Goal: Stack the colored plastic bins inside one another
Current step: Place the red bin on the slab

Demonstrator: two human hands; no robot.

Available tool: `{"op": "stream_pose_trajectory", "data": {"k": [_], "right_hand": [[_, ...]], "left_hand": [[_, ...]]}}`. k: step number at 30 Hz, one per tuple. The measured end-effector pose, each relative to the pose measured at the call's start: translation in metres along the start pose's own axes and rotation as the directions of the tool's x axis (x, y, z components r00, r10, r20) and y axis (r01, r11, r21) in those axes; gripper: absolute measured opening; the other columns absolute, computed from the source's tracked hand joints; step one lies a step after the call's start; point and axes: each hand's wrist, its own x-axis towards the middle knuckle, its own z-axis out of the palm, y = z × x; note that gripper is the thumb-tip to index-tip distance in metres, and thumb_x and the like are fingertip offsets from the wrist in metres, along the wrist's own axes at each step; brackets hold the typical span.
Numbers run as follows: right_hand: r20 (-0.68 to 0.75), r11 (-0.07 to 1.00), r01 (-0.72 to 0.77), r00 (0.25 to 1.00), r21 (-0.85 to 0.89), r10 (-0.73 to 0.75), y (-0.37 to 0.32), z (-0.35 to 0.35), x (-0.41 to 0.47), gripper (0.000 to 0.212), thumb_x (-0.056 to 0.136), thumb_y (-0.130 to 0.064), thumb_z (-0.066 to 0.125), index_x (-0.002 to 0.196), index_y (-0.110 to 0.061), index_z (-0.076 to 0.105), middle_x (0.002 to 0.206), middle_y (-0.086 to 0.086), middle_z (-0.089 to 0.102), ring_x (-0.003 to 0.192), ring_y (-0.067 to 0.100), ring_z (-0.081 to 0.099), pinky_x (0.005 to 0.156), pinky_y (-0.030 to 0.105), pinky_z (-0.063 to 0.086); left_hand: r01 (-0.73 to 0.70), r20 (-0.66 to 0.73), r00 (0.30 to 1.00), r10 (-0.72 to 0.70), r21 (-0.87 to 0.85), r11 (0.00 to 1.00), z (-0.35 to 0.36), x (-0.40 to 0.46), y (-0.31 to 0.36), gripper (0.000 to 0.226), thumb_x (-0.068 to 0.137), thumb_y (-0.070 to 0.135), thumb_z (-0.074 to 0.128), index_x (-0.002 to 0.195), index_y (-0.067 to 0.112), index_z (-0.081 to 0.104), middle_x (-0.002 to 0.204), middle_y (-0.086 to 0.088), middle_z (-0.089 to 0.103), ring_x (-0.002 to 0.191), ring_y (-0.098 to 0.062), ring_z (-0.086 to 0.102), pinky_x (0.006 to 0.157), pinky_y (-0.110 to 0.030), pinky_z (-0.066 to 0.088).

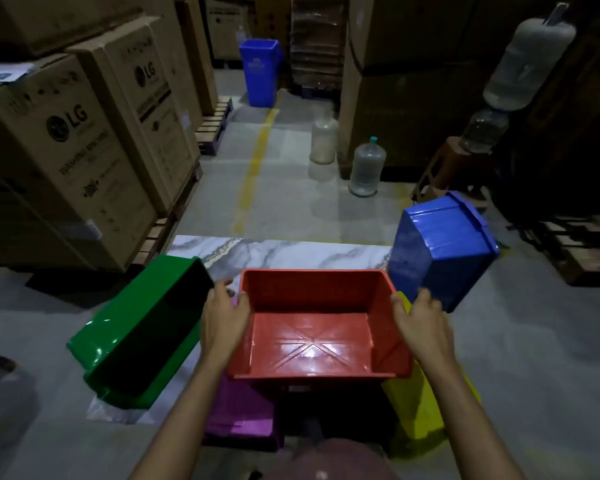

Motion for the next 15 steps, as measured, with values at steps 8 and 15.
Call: {"op": "stream_pose_trajectory", "data": {"k": [8, 15], "right_hand": [[0.107, 0.989, -0.042, 0.994, 0.14, 0.027, 0.006, 0.02, -0.019, 0.044, 0.107, -0.048, 0.043, 0.126, -0.011, 0.057, 0.119, 0.027, 0.067, 0.113, 0.047, 0.062, 0.087, 0.05, 0.05], [-0.009, 0.982, -0.027, 1.0, 0.185, 0.029, -0.013, 0.026, -0.023, 0.04, 0.107, -0.046, 0.047, 0.123, -0.011, 0.059, 0.117, 0.027, 0.069, 0.111, 0.049, 0.062, 0.083, 0.049, 0.048]], "left_hand": [[0.052, 0.042, 0.998, -0.049, -0.065, 0.997, 0.0, -0.016, -0.011, 0.021, 0.11, 0.027, 0.05, 0.115, 0.015, 0.067, 0.114, -0.015, 0.071, 0.105, -0.033, 0.067, 0.08, -0.035, 0.039], [0.054, 0.042, 0.998, -0.049, -0.151, 0.987, -0.013, 0.005, -0.019, 0.021, 0.11, 0.027, 0.051, 0.117, 0.016, 0.068, 0.098, 0.001, 0.066, 0.093, -0.022, 0.061, 0.079, -0.032, 0.039]]}}
